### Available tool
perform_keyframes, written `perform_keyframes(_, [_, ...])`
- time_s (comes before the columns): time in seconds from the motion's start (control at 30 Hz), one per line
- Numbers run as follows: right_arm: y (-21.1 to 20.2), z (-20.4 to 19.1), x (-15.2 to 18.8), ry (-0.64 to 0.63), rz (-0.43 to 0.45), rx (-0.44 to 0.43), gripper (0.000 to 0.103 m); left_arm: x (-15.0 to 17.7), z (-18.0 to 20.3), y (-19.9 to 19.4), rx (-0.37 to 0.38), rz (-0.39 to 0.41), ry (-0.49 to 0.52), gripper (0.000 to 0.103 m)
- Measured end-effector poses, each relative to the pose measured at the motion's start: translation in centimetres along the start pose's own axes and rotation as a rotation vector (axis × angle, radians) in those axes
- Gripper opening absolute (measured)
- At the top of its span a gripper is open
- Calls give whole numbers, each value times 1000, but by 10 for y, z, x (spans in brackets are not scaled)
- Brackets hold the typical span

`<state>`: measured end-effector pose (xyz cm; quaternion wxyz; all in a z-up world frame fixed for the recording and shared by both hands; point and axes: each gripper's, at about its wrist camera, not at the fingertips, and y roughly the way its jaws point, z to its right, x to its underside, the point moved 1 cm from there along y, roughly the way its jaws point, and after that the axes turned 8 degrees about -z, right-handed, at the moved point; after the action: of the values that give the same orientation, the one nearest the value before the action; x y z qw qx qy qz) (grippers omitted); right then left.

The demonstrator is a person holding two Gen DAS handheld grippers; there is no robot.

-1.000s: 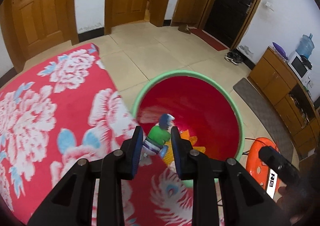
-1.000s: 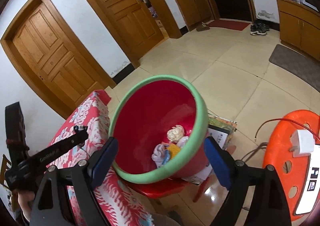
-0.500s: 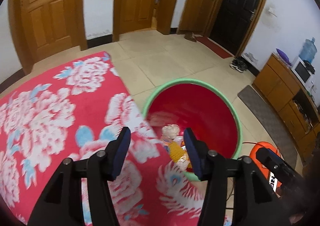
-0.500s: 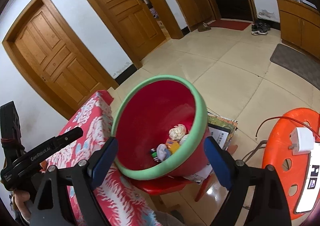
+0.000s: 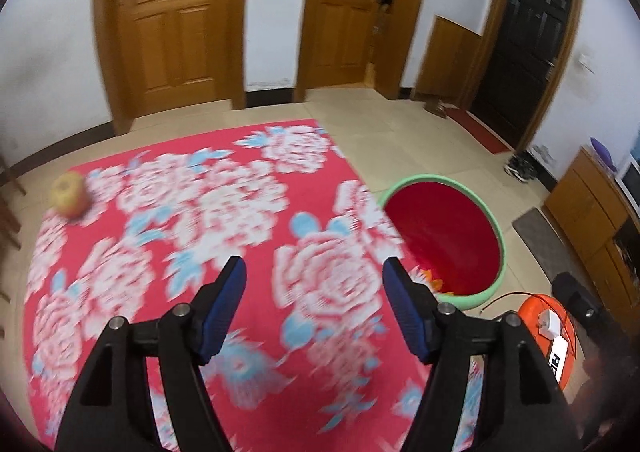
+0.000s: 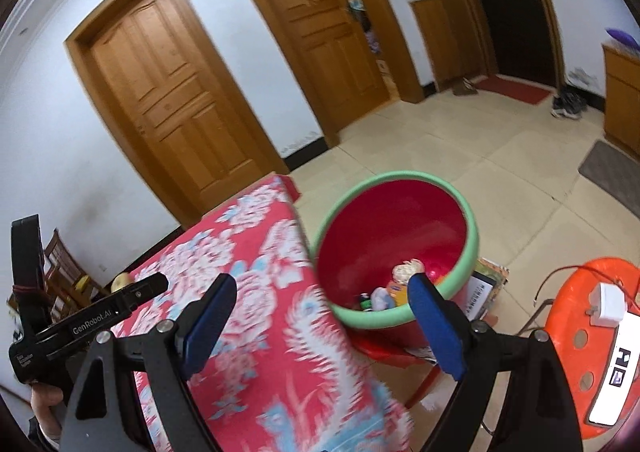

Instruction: Collect trash

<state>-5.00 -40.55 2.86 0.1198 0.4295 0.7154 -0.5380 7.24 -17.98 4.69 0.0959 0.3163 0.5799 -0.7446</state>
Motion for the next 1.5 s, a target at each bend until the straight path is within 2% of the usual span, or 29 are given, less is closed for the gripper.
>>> perform_keyframes(0.17, [-20,-38,16,-85,15,-42,90,27,-33,-34,-54,35,-56,77])
perform_keyframes(0.23, [-25,-51,24,-113,18,-41,98,39,-44,-47,-71,56,-74,77])
perform_keyframes(0.33, [-29,-70,36,-160,20,-43,100,55,-56,-59,-108,77,-97,80])
perform_keyframes(0.57, [-26,-101,63,-216,16,-46,103,87,-80,-80,-180,120,-135,86])
perform_keyframes(0.73, [-23,-117,81,-251,37,-34,103,105,-89,-85,-211,151,-141,86])
perform_keyframes(1.07, [-14,-119,99,-259,83,45,103,120,-102,-74,-217,153,-192,86])
perform_keyframes(1.2, [-7,-118,103,-265,68,53,103,124,-103,-66,-246,135,-193,86])
perform_keyframes(1.5, [2,-114,109,-254,26,69,103,129,-96,-54,-255,111,-172,86])
